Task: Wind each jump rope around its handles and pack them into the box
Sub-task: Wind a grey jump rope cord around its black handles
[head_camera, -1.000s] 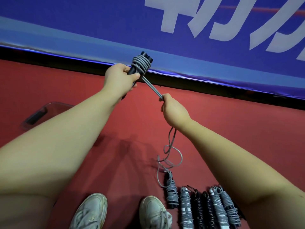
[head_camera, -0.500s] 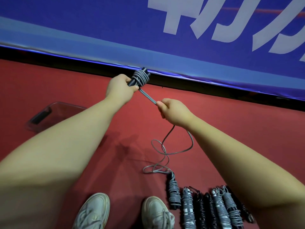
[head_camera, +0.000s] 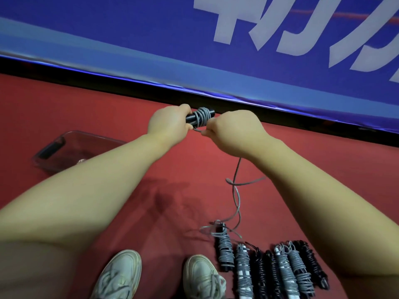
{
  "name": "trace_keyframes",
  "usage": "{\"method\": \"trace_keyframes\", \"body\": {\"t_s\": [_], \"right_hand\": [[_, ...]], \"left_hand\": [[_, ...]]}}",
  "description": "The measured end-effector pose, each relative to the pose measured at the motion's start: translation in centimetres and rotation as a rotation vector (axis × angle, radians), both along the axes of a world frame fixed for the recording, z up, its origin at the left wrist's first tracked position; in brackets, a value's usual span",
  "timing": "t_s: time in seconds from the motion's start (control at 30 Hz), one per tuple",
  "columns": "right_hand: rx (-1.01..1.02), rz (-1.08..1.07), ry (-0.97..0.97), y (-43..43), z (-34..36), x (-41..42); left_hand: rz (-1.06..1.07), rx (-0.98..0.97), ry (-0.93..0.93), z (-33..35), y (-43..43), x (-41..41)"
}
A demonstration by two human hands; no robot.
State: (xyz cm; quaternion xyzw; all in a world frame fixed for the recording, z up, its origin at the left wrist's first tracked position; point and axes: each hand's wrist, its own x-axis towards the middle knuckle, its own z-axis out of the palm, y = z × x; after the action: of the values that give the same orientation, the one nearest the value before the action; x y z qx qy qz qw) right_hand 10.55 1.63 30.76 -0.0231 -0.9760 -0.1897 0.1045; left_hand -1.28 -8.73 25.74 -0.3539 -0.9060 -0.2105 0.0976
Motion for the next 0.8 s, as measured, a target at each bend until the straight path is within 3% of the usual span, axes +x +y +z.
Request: {"method": "trace_keyframes", "body": {"t_s": [0.13,0.3,0.4,0.47,0.57,0.67,0.8], "right_hand": [[0.121,0.186,0.028,1.7,1.1,0.0],[-0.033,0.304,0.076,4.8,0.4,-0.2],[-0.167,0.204,0.083,6.7,-0.5,-0.2],[-0.445,0.165,0.053,7.4,-1.4,0.0],[-1.206,0.153,0.063,7.5,-2.8,0.3],[-1.440,0.191,0.065,6.9,-3.5,-0.1],[-1.674,0.083,0.133,5.9,-4.2,-1.4]], "left_hand": [[-0.199,-0.186,-0.011,0.0,0.3,0.9],[-0.515,-0.344,-0.026,0.9,0.2,2.3],[-0.643,-0.256,-0.165,1.1,-0.2,2.9],[-0.650,-0.083,-0.350,1.8,-0.4,3.2],[-0.641,0.126,-0.599,3.5,-0.4,3.7],[-0.579,0.241,-0.601,4.9,0.0,3.8],[-0.410,0.381,-0.580,4.8,0.4,3.3]]}}
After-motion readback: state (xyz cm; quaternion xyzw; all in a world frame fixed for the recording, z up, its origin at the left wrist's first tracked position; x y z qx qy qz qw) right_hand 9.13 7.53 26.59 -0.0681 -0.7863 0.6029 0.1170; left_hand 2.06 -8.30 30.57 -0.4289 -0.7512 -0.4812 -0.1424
